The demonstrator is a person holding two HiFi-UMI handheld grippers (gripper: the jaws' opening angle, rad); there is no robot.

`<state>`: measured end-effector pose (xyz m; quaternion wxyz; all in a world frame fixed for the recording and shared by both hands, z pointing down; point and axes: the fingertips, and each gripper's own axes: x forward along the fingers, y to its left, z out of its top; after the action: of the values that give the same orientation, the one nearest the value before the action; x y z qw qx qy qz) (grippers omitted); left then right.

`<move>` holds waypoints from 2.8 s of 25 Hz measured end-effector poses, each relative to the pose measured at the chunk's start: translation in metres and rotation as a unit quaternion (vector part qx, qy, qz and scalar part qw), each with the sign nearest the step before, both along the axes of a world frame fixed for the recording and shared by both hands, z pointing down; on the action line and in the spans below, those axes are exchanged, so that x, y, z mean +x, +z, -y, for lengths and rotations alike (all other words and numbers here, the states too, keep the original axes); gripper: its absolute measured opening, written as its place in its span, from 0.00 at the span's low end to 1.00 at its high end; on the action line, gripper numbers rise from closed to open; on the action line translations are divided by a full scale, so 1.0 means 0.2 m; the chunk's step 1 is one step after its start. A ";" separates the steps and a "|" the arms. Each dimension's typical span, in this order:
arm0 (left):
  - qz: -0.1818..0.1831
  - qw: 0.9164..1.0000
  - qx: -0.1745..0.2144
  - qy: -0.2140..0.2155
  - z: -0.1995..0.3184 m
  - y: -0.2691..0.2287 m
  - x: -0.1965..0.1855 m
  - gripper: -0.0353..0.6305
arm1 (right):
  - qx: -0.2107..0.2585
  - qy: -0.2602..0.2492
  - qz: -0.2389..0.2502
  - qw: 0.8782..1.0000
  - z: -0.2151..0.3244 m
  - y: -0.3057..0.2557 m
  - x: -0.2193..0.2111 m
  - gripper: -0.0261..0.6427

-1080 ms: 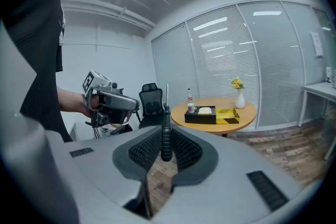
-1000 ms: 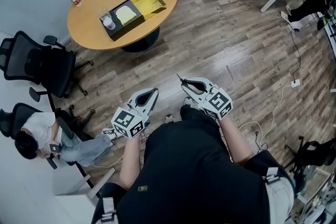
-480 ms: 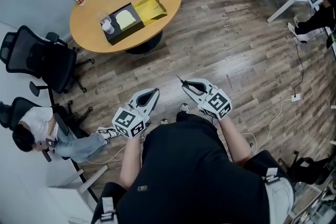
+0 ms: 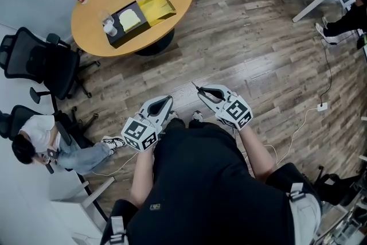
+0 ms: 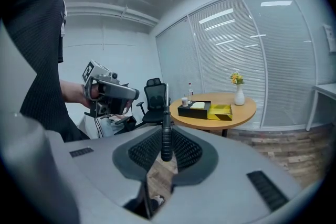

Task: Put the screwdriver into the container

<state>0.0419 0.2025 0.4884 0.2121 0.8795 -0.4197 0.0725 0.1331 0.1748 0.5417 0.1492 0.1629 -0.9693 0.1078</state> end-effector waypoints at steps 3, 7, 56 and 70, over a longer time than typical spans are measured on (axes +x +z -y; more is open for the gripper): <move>0.001 1.000 0.001 0.003 0.04 -0.01 0.04 0.06 | 0.001 0.003 0.002 1.000 0.02 0.00 0.04 0.12; 0.009 1.000 0.000 0.021 0.09 -0.02 0.10 0.06 | -0.001 0.020 0.010 1.000 0.07 -0.01 0.10 0.12; -0.025 0.996 0.007 0.084 1.13 0.05 -0.60 0.06 | 0.002 0.065 -0.041 0.997 0.94 0.04 -0.61 0.12; -0.026 0.998 -0.001 0.064 1.18 0.11 -0.73 0.06 | 0.010 0.047 -0.046 0.998 1.03 0.07 -0.72 0.12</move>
<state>-0.1033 -0.0334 0.5098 0.2190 0.9060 -0.3568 0.0630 -0.0102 -0.0310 0.5558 0.1871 0.2145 -0.9537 0.0968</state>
